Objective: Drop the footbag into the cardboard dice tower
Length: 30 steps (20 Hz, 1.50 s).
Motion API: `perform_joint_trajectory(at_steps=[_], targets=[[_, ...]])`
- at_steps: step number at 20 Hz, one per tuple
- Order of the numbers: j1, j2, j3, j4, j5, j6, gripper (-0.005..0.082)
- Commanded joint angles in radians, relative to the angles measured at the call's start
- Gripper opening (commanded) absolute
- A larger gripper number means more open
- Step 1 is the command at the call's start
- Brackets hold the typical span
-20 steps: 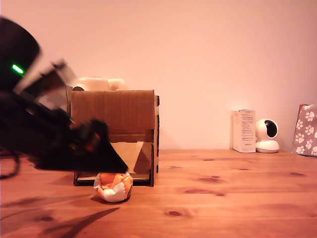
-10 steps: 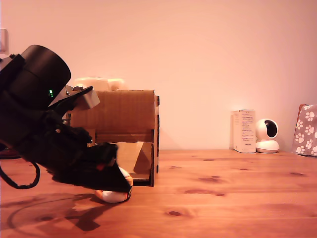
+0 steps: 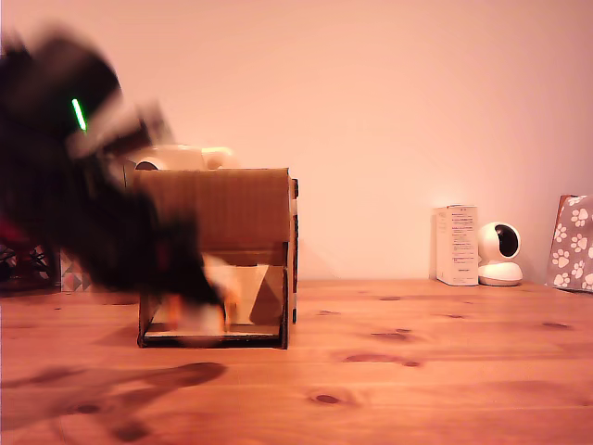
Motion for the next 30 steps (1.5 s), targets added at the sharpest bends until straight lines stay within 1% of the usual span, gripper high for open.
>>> perform_joint_trajectory(at_steps=[1, 4, 6, 8, 10, 11, 13, 16, 20, 23, 24, 27, 30], targets=[[-0.002, -0.073, -0.002, -0.037, 0.004, 0.004, 0.0213], [-0.002, -0.218, -0.002, -0.069, 0.003, 0.006, 0.0213], [-0.002, -0.291, -0.001, -0.043, 0.002, 0.032, 0.0213], [-0.002, -0.333, 0.001, 0.016, -0.015, 0.034, 0.0213], [-0.002, -0.338, 0.021, 0.059, -0.049, 0.060, 0.0213], [0.002, -0.330, 0.039, 0.062, -0.059, 0.060, 0.0213], [0.021, -0.299, 0.089, 0.044, -0.058, 0.058, 0.0213], [0.064, -0.227, 0.196, -0.038, -0.056, 0.057, 0.0214], [0.117, -0.092, 0.378, -0.207, -0.016, 0.049, 0.0215], [0.144, 0.018, 0.509, -0.304, 0.033, 0.049, 0.0215], [0.146, 0.052, 0.544, -0.318, 0.041, 0.049, 0.0215], [0.149, 0.126, 0.606, -0.331, 0.041, 0.050, 0.0215], [0.150, 0.151, 0.615, -0.321, 0.039, 0.055, 0.0216]])
